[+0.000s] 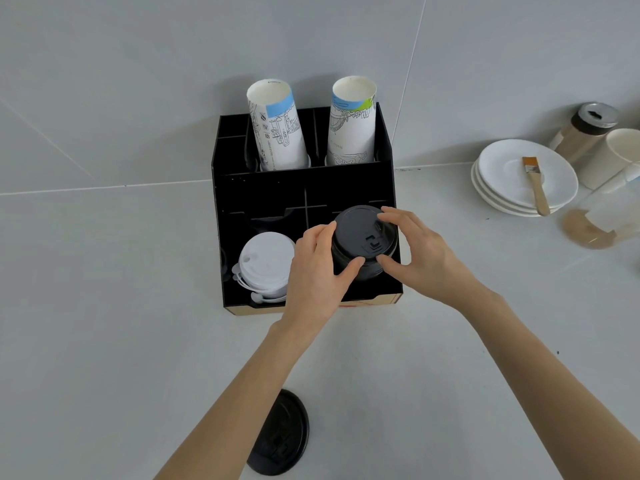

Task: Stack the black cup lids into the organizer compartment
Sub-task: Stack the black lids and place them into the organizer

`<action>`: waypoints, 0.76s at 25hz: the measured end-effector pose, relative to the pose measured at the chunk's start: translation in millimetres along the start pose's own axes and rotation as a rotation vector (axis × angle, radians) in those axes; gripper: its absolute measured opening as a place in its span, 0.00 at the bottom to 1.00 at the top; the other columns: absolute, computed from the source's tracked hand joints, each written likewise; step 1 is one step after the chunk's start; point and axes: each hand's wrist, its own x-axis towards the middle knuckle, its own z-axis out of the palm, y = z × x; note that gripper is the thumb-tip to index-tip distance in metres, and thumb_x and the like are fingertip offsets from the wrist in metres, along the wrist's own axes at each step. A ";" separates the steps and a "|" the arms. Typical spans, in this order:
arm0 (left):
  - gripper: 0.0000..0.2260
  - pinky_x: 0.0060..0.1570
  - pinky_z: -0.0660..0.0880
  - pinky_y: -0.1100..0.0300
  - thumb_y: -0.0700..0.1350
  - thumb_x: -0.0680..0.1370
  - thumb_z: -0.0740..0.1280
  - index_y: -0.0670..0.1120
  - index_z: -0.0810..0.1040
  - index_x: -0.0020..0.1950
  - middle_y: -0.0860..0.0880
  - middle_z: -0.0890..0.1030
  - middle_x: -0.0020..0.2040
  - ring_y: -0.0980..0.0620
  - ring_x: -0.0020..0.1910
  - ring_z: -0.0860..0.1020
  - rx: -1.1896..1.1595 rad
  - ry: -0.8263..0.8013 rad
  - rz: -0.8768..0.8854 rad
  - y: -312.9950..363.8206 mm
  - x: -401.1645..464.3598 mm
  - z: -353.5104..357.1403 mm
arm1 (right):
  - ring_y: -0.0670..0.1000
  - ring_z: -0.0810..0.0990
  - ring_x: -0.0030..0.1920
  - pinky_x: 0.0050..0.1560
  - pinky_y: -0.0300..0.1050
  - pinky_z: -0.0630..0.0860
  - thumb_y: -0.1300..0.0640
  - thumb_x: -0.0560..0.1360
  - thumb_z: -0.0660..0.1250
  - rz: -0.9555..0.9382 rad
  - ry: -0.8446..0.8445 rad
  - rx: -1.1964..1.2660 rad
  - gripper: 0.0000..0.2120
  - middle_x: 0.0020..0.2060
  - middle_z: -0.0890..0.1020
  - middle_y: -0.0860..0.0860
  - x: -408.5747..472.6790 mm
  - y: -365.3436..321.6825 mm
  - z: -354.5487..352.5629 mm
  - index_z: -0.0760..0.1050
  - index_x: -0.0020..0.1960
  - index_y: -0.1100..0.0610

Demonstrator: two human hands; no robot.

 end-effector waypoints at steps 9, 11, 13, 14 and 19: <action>0.27 0.62 0.71 0.51 0.48 0.73 0.67 0.43 0.61 0.68 0.44 0.67 0.67 0.47 0.64 0.69 0.022 -0.080 -0.026 -0.7 10.1 -1.6 | 0.55 0.60 0.69 0.70 0.55 0.61 0.58 0.72 0.64 0.047 -0.061 -0.110 0.26 0.70 0.65 0.54 5.0 -2.7 0.9 0.61 0.67 0.58; 0.27 0.61 0.72 0.51 0.48 0.73 0.67 0.44 0.61 0.68 0.45 0.66 0.67 0.48 0.64 0.69 0.032 -0.097 -0.029 0.2 10.2 -3.6 | 0.56 0.60 0.69 0.70 0.55 0.61 0.58 0.72 0.64 0.057 -0.075 -0.130 0.26 0.70 0.64 0.54 5.4 -4.6 0.7 0.61 0.67 0.58; 0.27 0.60 0.72 0.51 0.48 0.73 0.67 0.44 0.61 0.68 0.45 0.66 0.67 0.48 0.64 0.69 0.023 -0.104 -0.036 1.0 10.1 -4.4 | 0.56 0.60 0.69 0.69 0.55 0.61 0.58 0.72 0.64 0.067 -0.086 -0.148 0.26 0.70 0.64 0.55 6.4 -6.3 0.0 0.61 0.67 0.59; 0.27 0.59 0.73 0.50 0.48 0.73 0.67 0.44 0.61 0.68 0.46 0.66 0.67 0.48 0.64 0.70 0.023 -0.106 -0.041 1.2 10.8 -4.6 | 0.57 0.60 0.68 0.69 0.55 0.62 0.58 0.71 0.64 0.072 -0.092 -0.152 0.26 0.70 0.64 0.55 7.3 -7.2 -0.8 0.61 0.67 0.59; 0.26 0.59 0.73 0.49 0.48 0.73 0.67 0.45 0.62 0.67 0.46 0.66 0.67 0.48 0.63 0.71 0.003 -0.119 -0.065 0.8 12.7 -5.5 | 0.57 0.62 0.67 0.68 0.55 0.63 0.58 0.71 0.65 0.089 -0.094 -0.144 0.26 0.69 0.66 0.55 8.7 -10.1 -2.9 0.62 0.66 0.59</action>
